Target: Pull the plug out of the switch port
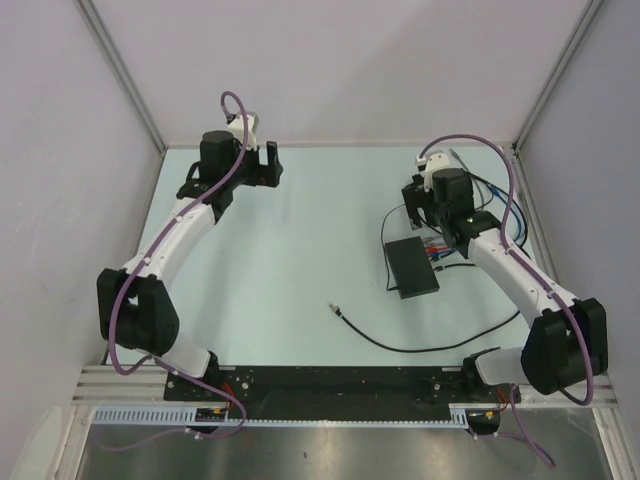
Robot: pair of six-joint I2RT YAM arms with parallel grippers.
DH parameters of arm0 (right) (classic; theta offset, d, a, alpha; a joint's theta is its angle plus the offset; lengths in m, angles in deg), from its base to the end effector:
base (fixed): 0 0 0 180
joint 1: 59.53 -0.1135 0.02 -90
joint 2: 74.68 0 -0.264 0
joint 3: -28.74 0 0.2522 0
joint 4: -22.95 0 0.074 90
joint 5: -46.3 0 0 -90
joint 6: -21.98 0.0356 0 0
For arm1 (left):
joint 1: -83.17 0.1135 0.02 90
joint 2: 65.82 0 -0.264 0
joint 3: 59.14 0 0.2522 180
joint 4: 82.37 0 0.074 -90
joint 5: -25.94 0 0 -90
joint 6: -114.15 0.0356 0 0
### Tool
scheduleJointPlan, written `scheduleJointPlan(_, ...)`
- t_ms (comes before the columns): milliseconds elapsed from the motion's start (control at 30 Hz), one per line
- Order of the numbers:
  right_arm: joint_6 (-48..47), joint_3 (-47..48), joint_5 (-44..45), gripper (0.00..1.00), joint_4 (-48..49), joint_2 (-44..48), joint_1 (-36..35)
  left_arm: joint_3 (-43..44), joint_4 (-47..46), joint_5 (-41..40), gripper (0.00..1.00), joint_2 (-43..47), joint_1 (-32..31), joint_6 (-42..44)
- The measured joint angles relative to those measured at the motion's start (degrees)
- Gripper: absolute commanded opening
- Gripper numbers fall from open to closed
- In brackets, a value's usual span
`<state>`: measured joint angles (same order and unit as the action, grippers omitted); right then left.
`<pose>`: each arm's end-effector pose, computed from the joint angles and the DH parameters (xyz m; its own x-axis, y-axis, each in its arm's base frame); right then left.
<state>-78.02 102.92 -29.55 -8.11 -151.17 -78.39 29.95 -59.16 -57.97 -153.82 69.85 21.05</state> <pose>0.2876 0.0890 0.3003 -0.4917 -0.3459 -0.7991 -0.2088 0.9378 -0.2774 0.3536 -0.0876 0.3409 -0.3834 0.0355 -0.9229 0.3044 0.9483 -0.0900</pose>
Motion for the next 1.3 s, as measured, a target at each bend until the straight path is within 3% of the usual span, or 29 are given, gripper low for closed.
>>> scheduleJointPlan(300, -3.85, 5.33, -3.98, 1.00, -2.51, -5.42, 0.90, 1.33, 1.70, 4.70, 0.94, -2.86, 0.00, 0.07)
scheduleJointPlan(533, -7.02, 9.94, -17.51, 0.99, -7.69, -5.70, 14.45, 2.80, 3.13, 10.47, 0.92, -3.67, 0.00, 1.55)
scheduleJointPlan(600, -8.13, 10.38, -21.42, 0.94, -11.43, -6.82, 19.67, 2.80, 3.56, 11.65, 0.92, -3.69, 0.00, 1.51)
scheduleJointPlan(733, -9.16, 10.43, -25.88, 0.81, -16.48, -10.12, 24.20, 2.80, 3.87, 13.68, 0.90, -3.72, 0.00, 1.36)
scheduleJointPlan(833, -10.43, 10.43, -28.83, 0.77, -20.31, -13.11, 27.26, 2.75, 4.28, 15.06, 0.89, -3.74, 0.00, 1.33)
scheduleJointPlan(1100, -14.97, 10.36, -33.77, 0.70, -27.41, -16.04, 24.06, 0.28, 5.07, 17.20, 0.88, -3.89, 0.00, 1.38)
scheduleJointPlan(1300, -18.86, 8.31, -35.69, 0.55, -30.16, -16.35, 19.63, -2.78, 5.68, 17.62, 0.88, -3.89, 0.00, 1.60)
